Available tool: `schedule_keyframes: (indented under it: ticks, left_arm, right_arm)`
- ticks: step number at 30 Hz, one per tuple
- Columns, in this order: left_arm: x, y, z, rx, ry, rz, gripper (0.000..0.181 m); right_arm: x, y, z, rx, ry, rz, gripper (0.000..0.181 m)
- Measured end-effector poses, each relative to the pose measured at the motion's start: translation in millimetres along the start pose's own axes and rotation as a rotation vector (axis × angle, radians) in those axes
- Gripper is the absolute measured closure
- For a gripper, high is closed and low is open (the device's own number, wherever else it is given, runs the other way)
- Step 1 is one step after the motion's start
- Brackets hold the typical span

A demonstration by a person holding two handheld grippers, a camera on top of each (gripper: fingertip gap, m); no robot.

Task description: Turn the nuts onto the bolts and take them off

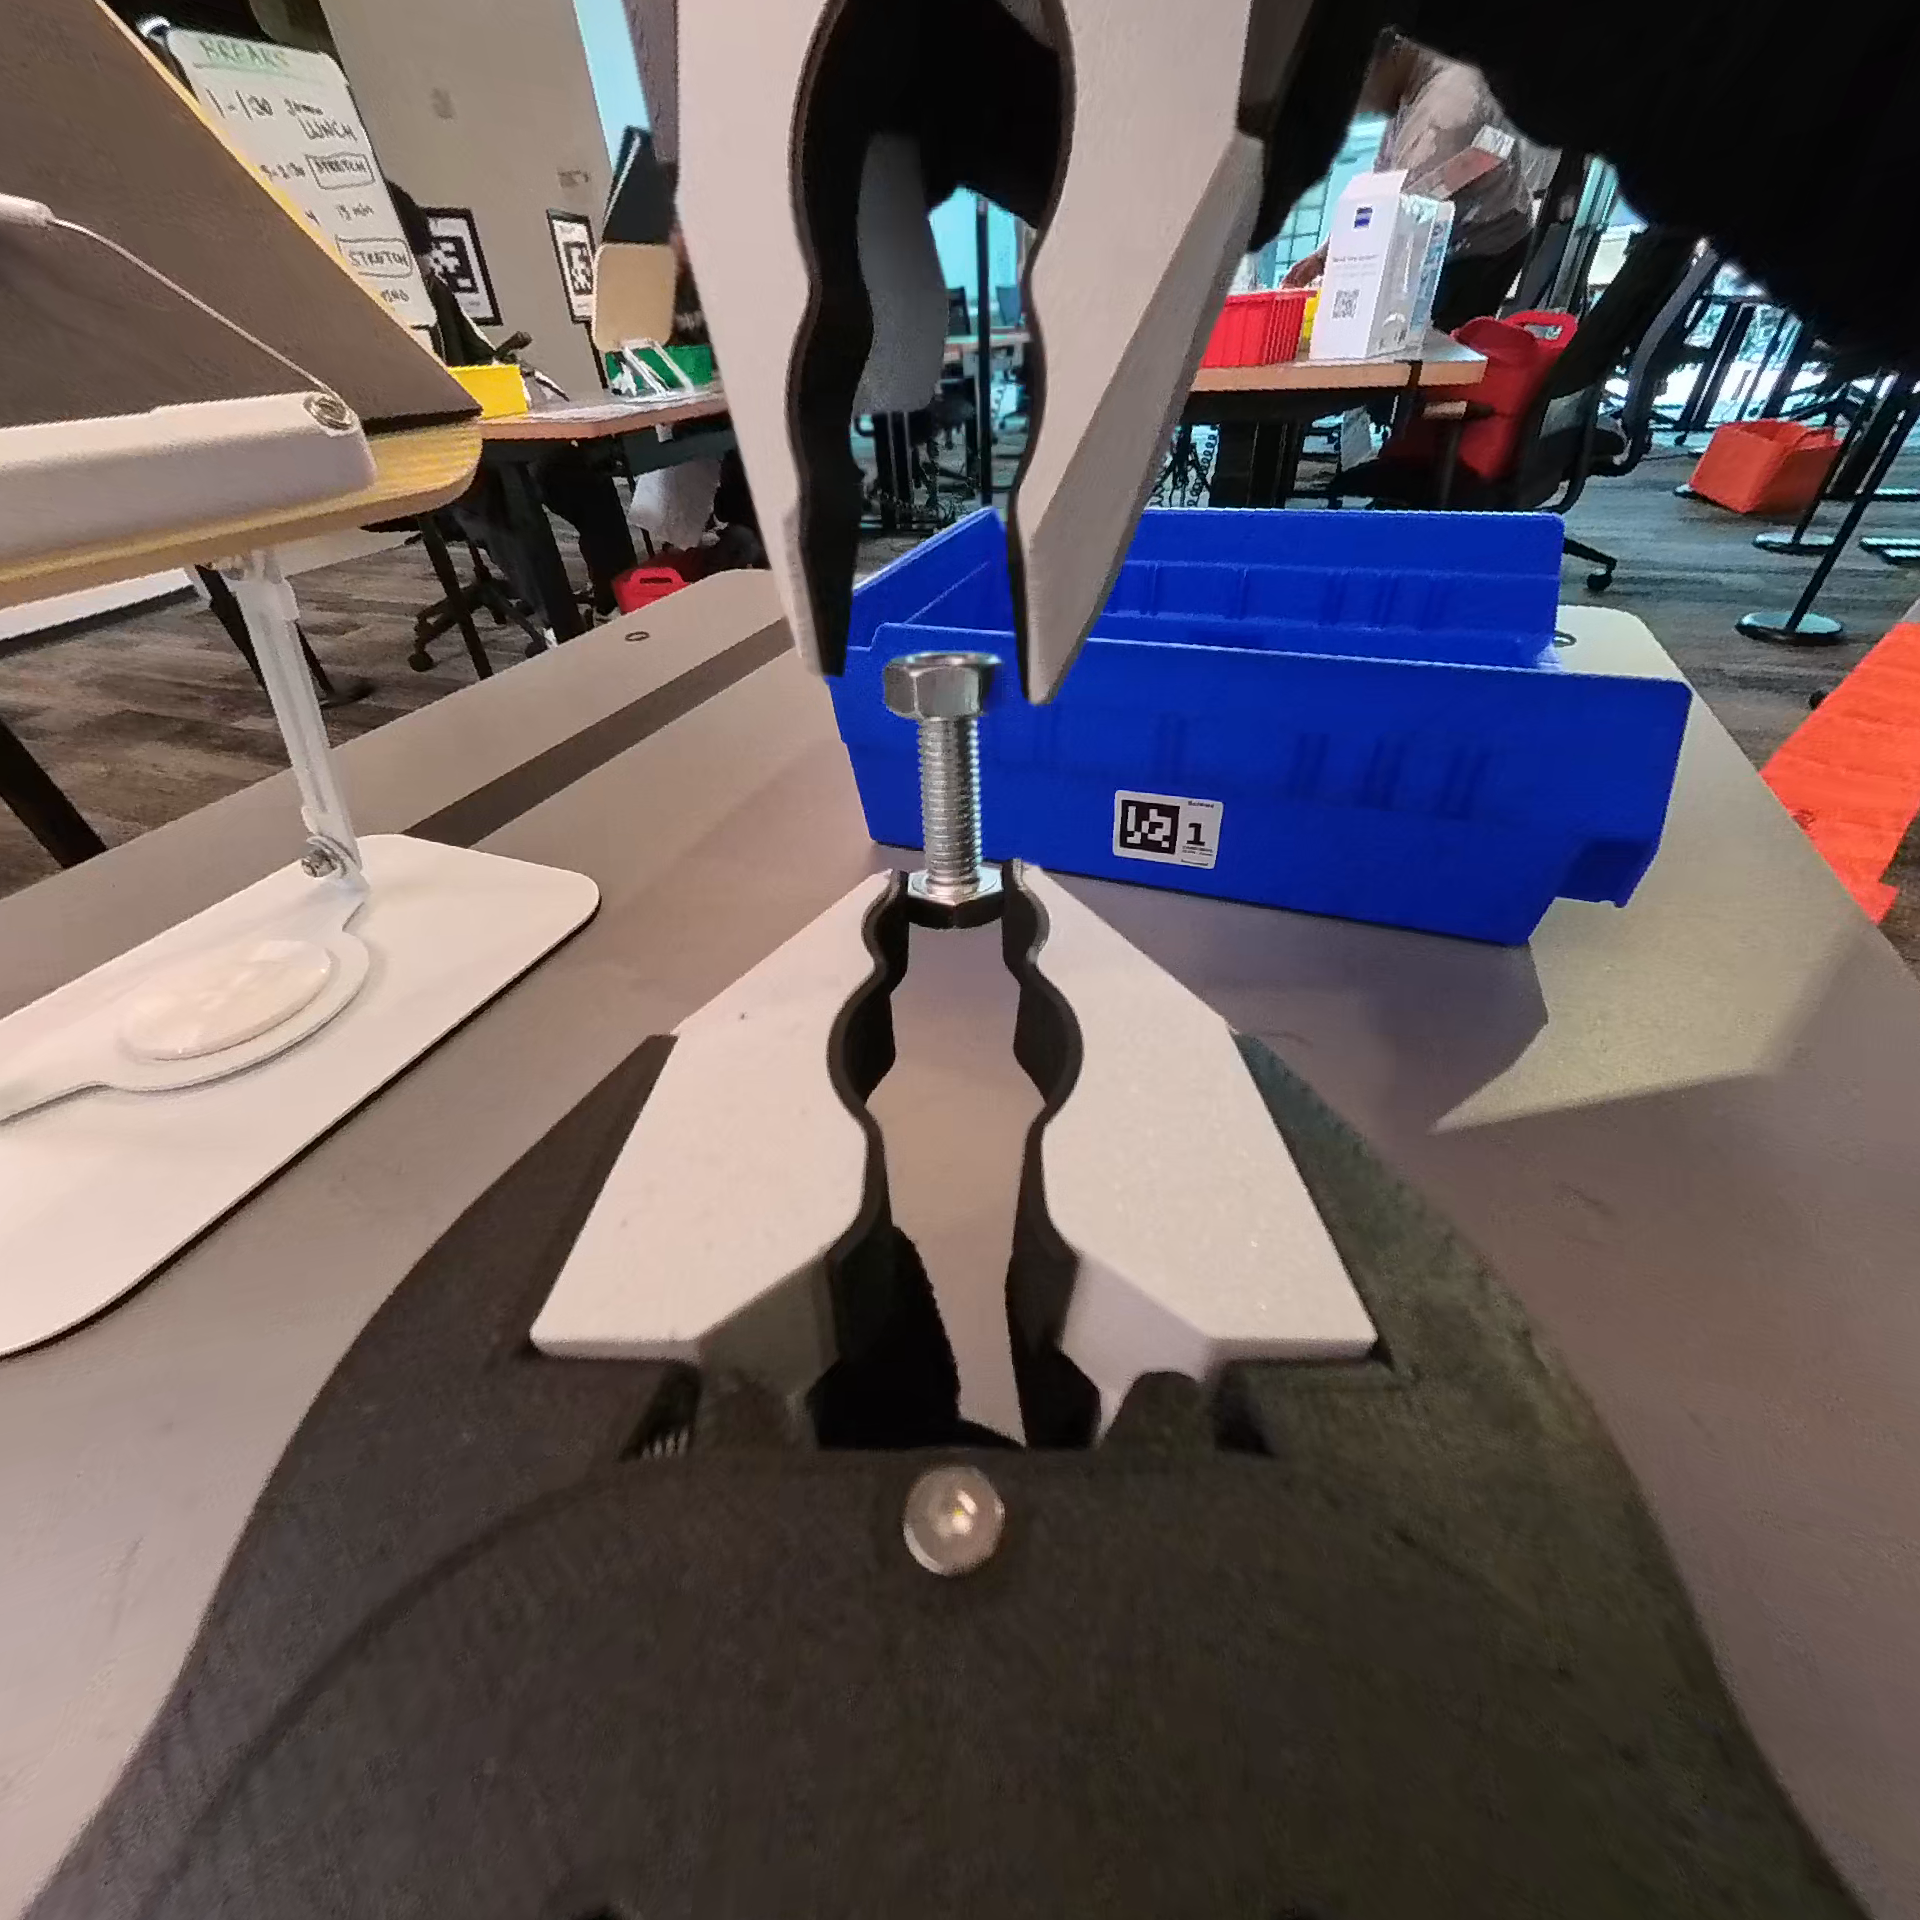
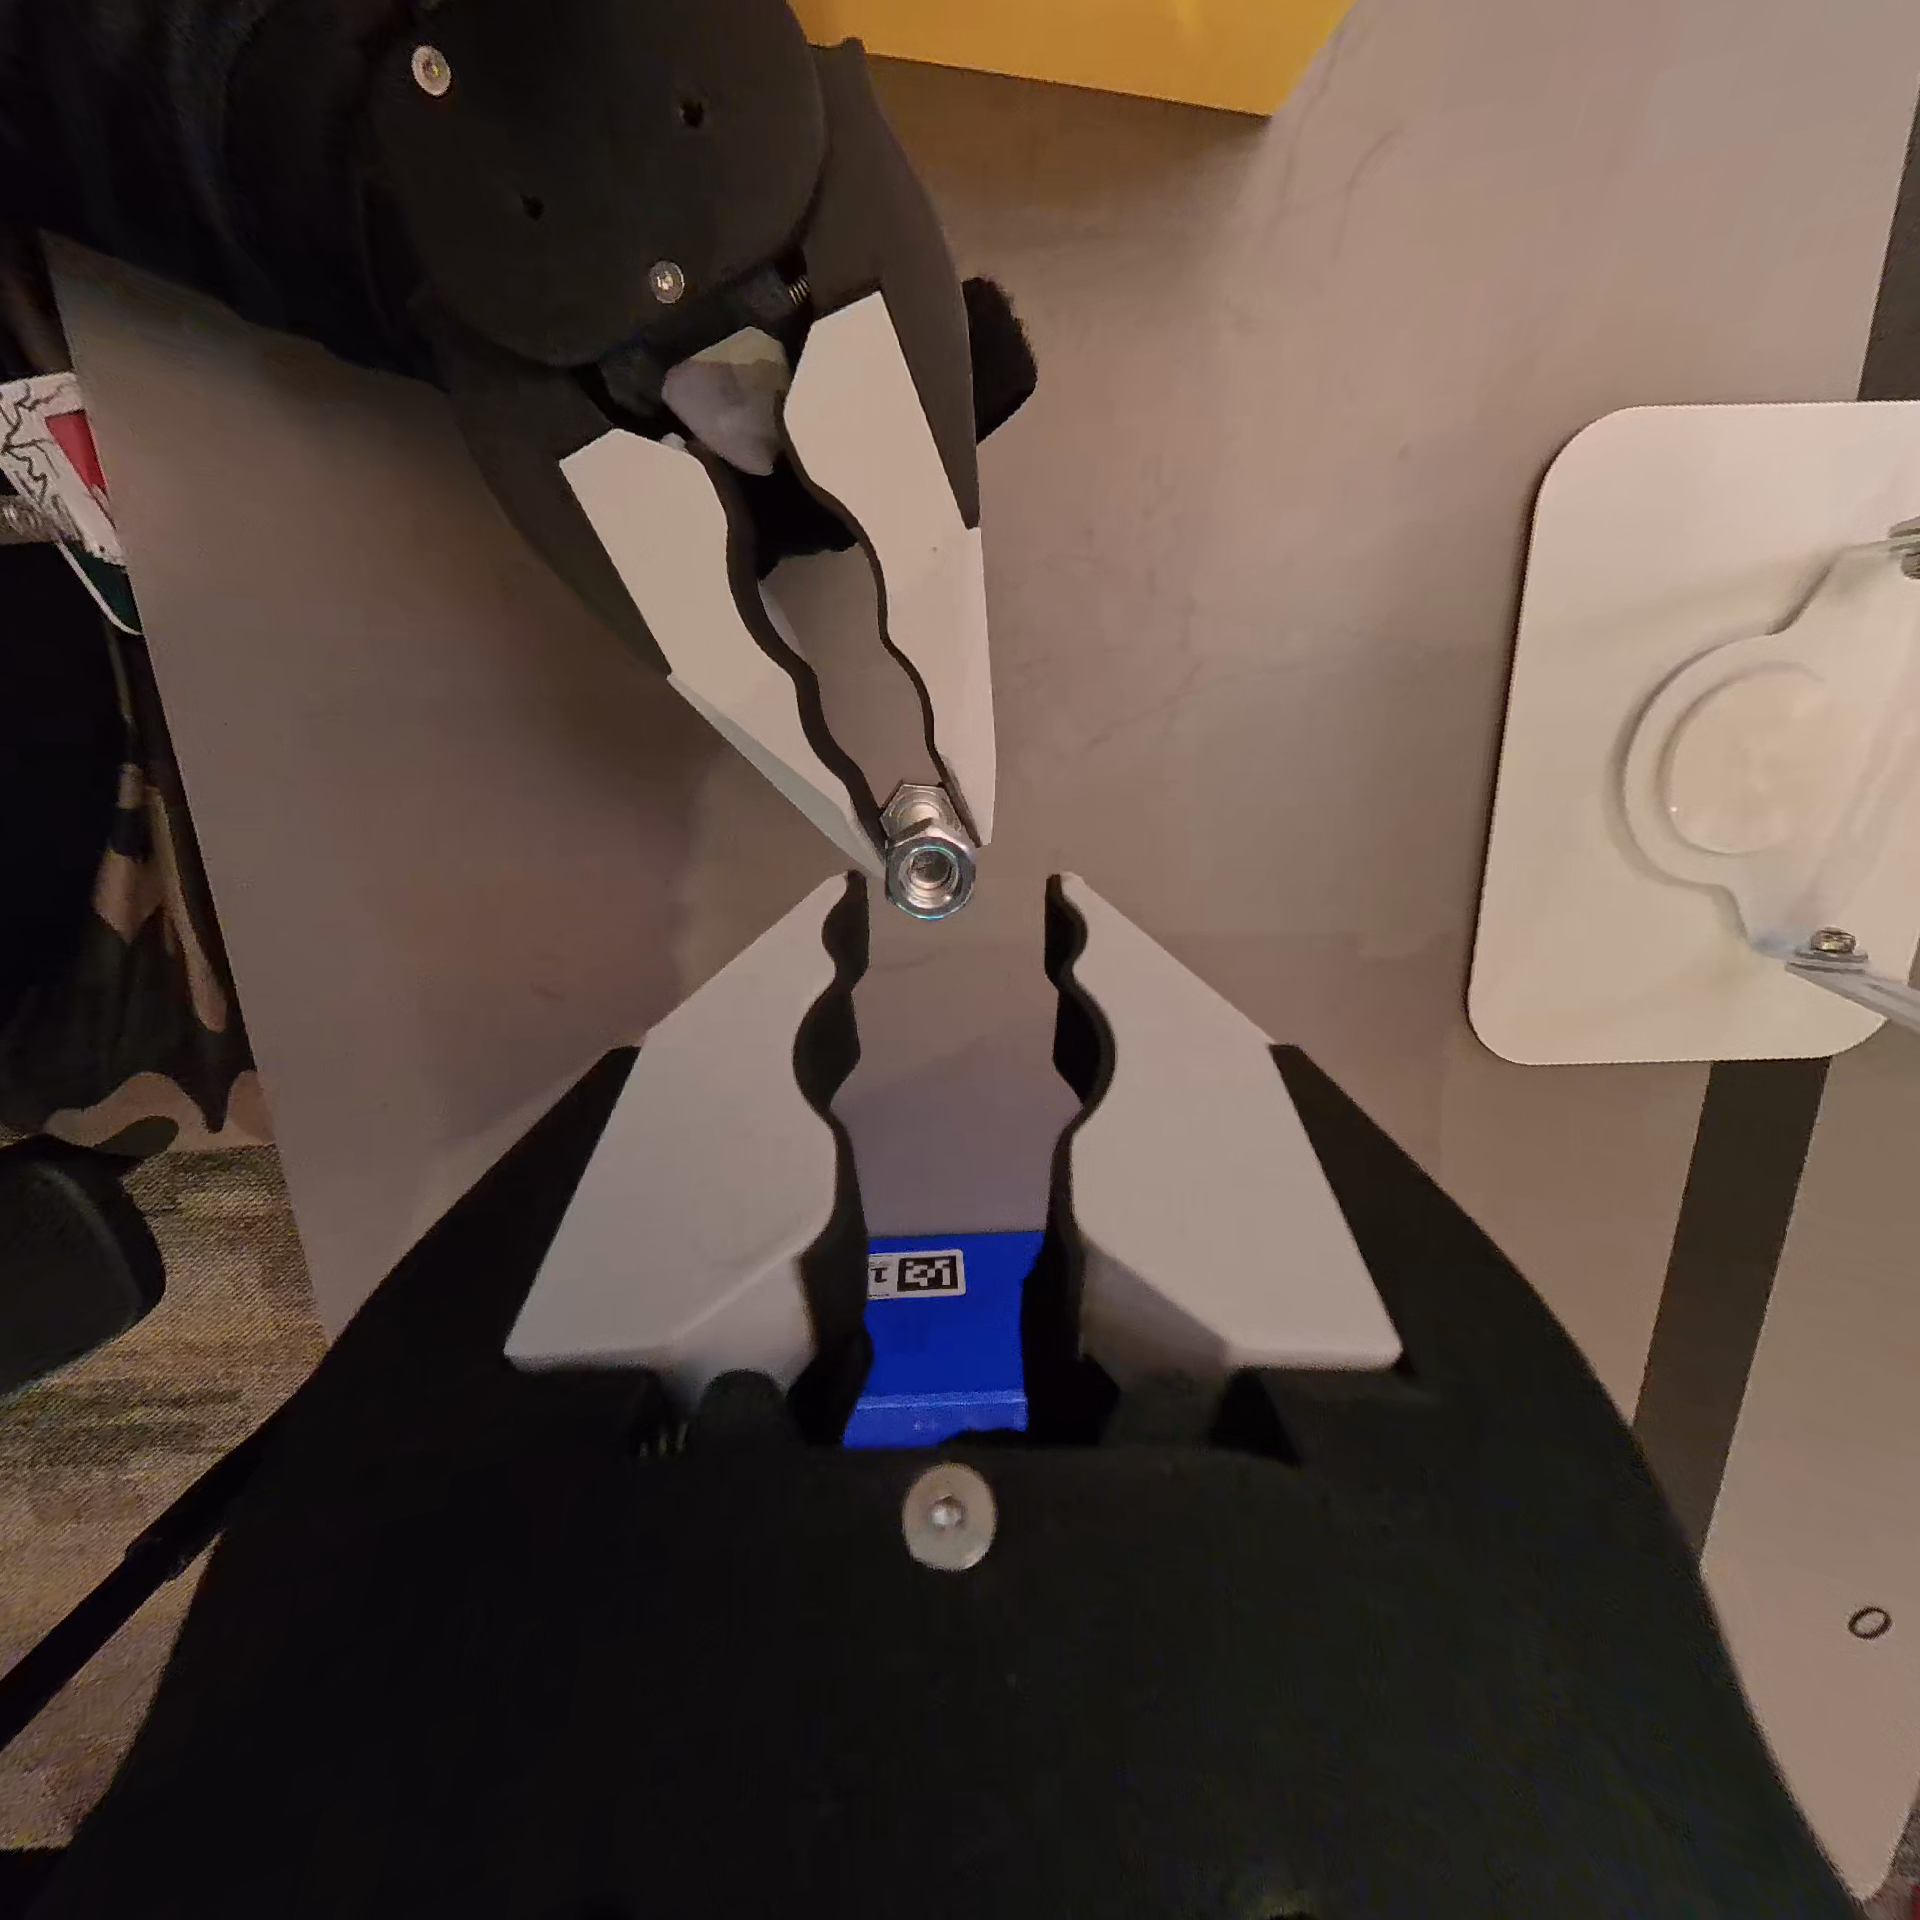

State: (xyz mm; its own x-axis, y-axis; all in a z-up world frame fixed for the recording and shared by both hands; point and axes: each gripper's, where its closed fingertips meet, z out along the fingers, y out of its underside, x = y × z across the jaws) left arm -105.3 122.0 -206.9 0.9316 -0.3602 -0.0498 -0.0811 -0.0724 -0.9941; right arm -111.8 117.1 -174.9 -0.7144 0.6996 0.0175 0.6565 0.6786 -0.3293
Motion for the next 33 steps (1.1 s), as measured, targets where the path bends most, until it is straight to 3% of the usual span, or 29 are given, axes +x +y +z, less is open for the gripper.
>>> schedule_keyframes:
  ticks: [6, 17, 24, 27, 33]
  left_arm:
    - [0, -1, 0, 0.010, 0.005, -0.013, 0.165]
    - [-1, -2, -1, 0.016, 0.004, -0.023, 0.165]
    - [-1, -1, 0, 0.013, 0.005, -0.026, 0.165]
    - [-2, -2, 0, 0.015, 0.004, -0.030, 0.165]
    - [-1, -2, 0, 0.015, 0.008, -0.028, 0.165]
  right_arm:
    - [-6, -1, -3, 0.036, -0.016, -0.010, 0.141]
    - [-19, 8, -2, 0.020, -0.045, -0.005, 0.151]
    - [-19, 4, -2, 0.039, -0.023, -0.009, 0.138]
    - [-31, 10, -2, 0.005, -0.088, -0.022, 0.158]
    - [-14, 4, -5, 0.055, 0.005, 0.014, 0.133]
